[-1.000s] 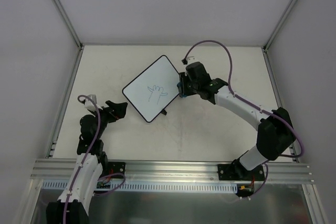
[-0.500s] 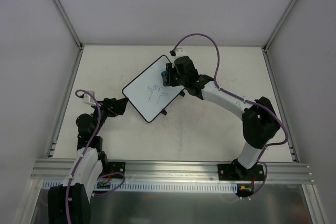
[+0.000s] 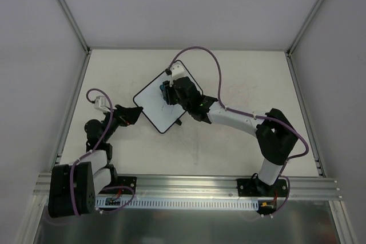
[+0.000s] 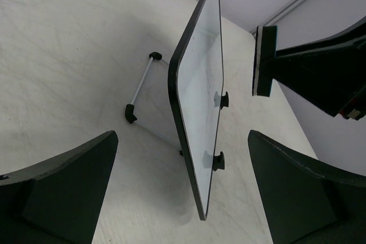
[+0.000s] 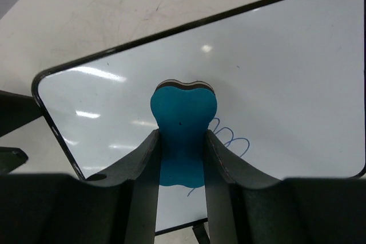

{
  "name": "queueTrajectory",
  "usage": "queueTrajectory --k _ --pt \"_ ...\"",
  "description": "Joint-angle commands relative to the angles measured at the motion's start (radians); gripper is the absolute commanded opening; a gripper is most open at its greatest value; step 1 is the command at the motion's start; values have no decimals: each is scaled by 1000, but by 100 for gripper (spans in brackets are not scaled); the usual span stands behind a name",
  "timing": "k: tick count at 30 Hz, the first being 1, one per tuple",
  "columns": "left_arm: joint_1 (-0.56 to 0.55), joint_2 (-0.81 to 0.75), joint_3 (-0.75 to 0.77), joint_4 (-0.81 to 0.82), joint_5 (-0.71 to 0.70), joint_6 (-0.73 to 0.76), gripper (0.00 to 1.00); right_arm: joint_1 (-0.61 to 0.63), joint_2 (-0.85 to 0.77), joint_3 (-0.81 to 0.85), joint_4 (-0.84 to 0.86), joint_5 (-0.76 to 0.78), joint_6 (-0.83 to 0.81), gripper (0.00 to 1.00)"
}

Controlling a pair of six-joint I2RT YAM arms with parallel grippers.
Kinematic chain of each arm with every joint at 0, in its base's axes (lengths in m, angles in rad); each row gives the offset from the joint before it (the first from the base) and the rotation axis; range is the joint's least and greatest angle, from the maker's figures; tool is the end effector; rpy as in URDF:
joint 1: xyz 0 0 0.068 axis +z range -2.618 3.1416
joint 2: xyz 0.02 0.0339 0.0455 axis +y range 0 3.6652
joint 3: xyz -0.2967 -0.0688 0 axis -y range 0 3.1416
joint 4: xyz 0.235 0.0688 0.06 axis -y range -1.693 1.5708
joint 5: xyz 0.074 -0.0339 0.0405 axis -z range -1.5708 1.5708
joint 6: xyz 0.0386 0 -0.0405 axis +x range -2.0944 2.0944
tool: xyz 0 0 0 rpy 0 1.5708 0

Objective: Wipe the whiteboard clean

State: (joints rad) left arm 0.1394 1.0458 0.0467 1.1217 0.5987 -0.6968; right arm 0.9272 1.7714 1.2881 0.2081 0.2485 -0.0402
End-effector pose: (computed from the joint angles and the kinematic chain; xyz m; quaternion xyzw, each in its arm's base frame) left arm 0.1555 -0.0001 0.2180 -0.0551 0.6682 -0.3847 0.6344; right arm 0.2610 0.3321 0.3179 -0.3018 0.7353 0.1677 0.5833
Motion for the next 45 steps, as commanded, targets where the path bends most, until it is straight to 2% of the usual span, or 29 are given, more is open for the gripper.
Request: queueTrajectory --k 1,6,9,12,16,26,33,37,45 --pt "14 19 -22 167 55 -20 98 -10 -53 -61 102 28 -36 0" --pt "14 55 -8 202 75 -16 95 -8 -67 -99 142 14 -30 0" --pt "14 134 13 291 105 -39 86 -10 -69 -108 165 5 -23 0" --pt "14 238 36 401 134 -75 81 -10 -72 -115 195 -5 -23 0" --pt "14 325 73 454 144 -92 79 -10 -75 -127 226 -6 -26 0" --pt "11 315 79 507 142 -67 79 -11 -52 -102 226 -3 -24 0" --pt "0 355 122 523 145 -76 69 -13 -30 -78 226 -21 -15 0" --pt "-9 378 148 538 151 -95 60 -13 -23 -69 225 -25 -10 0" --pt "-40 407 186 547 150 -93 59 -25 -18 -67 224 -43 17 0"
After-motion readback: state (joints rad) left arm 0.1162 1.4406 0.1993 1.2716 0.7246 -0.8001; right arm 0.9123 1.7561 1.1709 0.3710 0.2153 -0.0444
